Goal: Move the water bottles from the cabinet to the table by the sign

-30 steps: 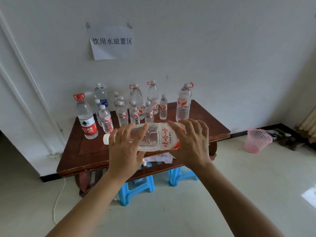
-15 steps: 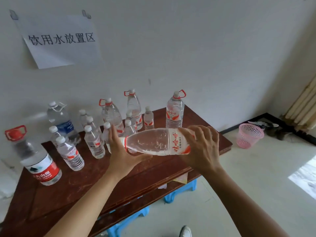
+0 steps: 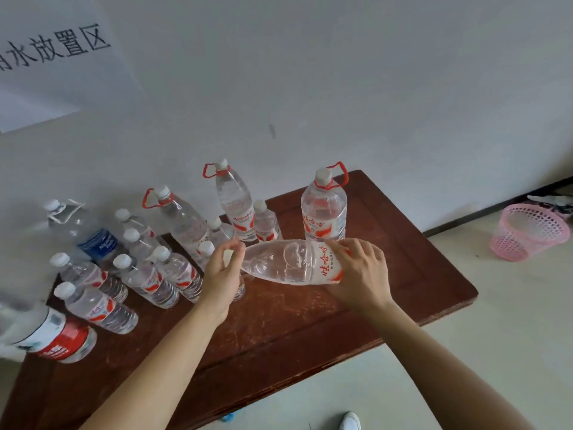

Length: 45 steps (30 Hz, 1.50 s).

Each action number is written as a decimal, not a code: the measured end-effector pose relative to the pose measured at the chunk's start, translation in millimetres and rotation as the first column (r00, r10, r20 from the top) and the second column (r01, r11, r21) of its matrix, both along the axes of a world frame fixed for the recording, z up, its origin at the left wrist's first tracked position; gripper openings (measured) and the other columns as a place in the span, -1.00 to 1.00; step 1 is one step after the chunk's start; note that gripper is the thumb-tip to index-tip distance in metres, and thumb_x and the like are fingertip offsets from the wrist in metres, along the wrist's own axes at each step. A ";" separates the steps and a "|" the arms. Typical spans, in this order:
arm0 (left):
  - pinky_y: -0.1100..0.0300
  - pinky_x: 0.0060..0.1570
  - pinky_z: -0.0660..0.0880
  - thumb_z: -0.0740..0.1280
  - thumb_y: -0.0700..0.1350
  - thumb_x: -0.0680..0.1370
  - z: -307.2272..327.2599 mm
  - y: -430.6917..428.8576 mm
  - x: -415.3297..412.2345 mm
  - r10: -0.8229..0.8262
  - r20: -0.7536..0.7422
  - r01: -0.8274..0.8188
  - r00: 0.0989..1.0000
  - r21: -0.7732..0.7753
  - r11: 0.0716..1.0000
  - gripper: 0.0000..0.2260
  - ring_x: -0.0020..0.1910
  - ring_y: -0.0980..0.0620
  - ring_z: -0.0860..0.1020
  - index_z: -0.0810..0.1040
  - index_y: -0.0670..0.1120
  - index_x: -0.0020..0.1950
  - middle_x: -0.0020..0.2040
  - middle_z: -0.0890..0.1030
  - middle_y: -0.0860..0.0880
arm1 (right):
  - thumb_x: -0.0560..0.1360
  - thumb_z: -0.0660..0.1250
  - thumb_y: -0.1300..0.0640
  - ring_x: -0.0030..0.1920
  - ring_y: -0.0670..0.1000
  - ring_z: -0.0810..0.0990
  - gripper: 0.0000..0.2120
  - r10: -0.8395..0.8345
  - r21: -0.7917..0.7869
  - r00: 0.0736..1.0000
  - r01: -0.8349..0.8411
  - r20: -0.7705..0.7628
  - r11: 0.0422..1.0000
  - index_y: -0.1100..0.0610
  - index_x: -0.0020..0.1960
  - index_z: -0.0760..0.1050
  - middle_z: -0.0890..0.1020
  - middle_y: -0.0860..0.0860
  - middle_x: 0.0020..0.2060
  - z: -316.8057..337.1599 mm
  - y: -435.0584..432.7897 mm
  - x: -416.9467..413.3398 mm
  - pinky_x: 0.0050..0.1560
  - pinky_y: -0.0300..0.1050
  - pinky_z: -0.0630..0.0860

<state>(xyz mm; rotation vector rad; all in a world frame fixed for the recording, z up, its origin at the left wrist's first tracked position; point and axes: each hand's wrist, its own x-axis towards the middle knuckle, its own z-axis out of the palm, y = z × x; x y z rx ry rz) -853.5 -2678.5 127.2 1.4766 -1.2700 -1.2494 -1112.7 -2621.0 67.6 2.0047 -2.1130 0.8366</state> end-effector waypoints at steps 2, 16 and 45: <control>-0.17 0.17 0.55 0.34 0.16 0.58 0.9 -8.2 -3.8 0.040 0.008 -0.040 0.999 -0.005 0.999 -0.78 -0.09 0.05 0.66 0.57 0.11 0.16 0.15 0.60 0.11 | 0.19 0.59 -0.28 0.10 0.14 0.61 -0.20 0.037 0.064 0.997 -0.041 0.069 0.997 -0.01 0.36 0.55 0.61 -0.02 0.12 -14.7 -18.7 5.0 0.13 0.18 0.57; 0.38 0.37 0.32 0.27 0.13 0.63 15.4 -70.3 3.0 -0.250 0.419 0.398 0.873 -0.315 0.862 -0.54 0.43 0.28 0.37 0.43 -0.03 0.48 0.44 0.47 0.13 | 0.14 0.64 -0.28 0.07 0.00 0.63 -0.12 -0.024 0.361 0.827 -0.219 0.562 0.906 -0.10 0.39 0.48 0.52 -0.14 0.12 -58.4 -77.0 91.8 0.10 0.04 0.59; -0.01 0.47 0.30 0.02 0.34 0.63 -18.3 -74.8 -7.5 -0.334 0.493 0.538 0.804 -0.361 0.762 -0.54 0.49 0.04 0.31 0.20 0.31 0.52 0.55 0.34 0.10 | 0.38 0.46 -0.16 0.37 -0.03 0.49 -0.10 -0.070 0.496 0.826 -0.266 0.559 0.827 -0.14 0.61 0.12 0.46 -0.07 0.44 -71.6 -52.9 85.0 0.36 0.02 0.48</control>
